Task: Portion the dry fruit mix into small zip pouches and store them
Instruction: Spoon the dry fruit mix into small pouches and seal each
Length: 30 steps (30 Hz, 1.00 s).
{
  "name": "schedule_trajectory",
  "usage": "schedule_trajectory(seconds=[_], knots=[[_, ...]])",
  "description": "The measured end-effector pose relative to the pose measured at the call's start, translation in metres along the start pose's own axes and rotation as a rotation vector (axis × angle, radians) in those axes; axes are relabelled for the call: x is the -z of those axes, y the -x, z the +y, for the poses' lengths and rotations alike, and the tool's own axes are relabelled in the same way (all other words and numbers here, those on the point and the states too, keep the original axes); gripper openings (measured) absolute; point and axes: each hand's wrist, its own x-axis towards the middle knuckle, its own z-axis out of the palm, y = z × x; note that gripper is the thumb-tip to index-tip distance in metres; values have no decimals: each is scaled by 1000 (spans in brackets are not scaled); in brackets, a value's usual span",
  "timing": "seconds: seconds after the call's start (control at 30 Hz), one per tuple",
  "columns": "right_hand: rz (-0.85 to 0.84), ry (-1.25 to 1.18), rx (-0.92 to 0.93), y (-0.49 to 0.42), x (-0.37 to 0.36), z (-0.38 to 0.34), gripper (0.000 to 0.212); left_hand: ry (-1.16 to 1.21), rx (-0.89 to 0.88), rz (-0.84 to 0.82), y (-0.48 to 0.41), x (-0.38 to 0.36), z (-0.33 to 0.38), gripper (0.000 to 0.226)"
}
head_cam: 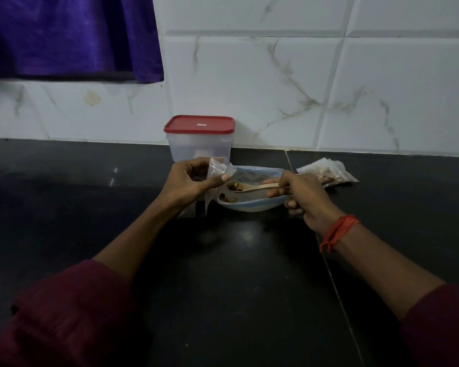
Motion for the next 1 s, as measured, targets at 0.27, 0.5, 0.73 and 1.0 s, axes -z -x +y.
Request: schedule_trajectory(seconds=[0.27, 0.5, 0.73, 1.0], knots=[[115, -57, 50, -7, 16, -5, 32, -44, -24, 11, 1, -2, 0, 34], [108, -85, 207, 1, 13, -12, 34, -197, -99, -5, 2, -5, 0, 45], [78, 370, 624, 7, 2, -3, 29, -229, -160, -31, 4, -7, 3, 48], [24, 413, 741, 8, -1, 0, 36, -158, -94, 4, 3, -5, 0, 43]])
